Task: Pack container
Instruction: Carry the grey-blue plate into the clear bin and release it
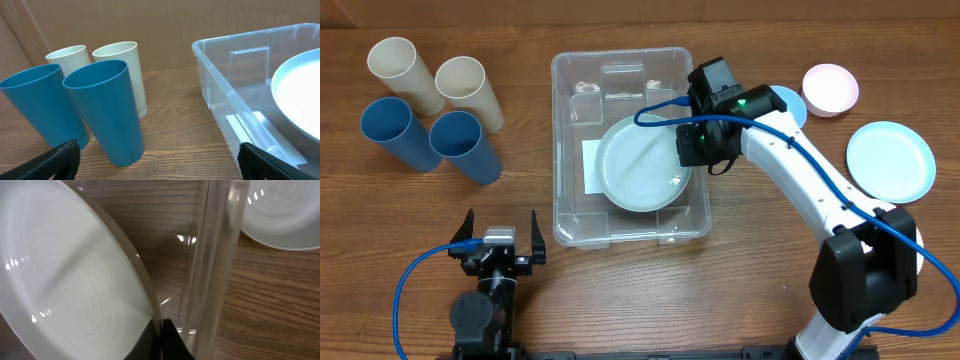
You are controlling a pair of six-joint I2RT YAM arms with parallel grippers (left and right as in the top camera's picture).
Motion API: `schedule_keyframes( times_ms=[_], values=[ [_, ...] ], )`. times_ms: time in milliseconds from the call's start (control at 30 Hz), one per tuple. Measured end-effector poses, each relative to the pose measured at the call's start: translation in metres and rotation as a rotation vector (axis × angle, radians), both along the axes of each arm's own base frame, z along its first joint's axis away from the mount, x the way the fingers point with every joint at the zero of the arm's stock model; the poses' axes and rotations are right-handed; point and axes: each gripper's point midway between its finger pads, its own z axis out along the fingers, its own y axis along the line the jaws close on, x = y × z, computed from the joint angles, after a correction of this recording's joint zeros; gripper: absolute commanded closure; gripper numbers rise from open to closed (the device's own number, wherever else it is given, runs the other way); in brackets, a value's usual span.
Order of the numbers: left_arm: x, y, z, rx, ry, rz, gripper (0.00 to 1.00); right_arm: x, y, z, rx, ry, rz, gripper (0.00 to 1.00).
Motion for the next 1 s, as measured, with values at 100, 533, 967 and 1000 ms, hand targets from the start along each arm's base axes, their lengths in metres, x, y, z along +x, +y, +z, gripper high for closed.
schedule_keyframes(
  times_ms=[100, 533, 967, 1000],
  values=[
    [0.000, 0.000, 0.000, 0.000, 0.000, 0.000, 0.00, -0.008, 0.004, -0.010, -0.007, 0.018, 0.017, 0.96],
    [0.000, 0.000, 0.000, 0.000, 0.000, 0.000, 0.00, -0.039, 0.026, -0.039, -0.024, 0.063, 0.098, 0.28],
    [0.000, 0.000, 0.000, 0.000, 0.000, 0.000, 0.00, -0.022, 0.028, 0.048, -0.022, 0.015, 0.087, 0.27],
    [0.000, 0.000, 0.000, 0.000, 0.000, 0.000, 0.00, -0.022, 0.021, 0.056, -0.039, 0.021, 0.070, 0.27]
  ],
)
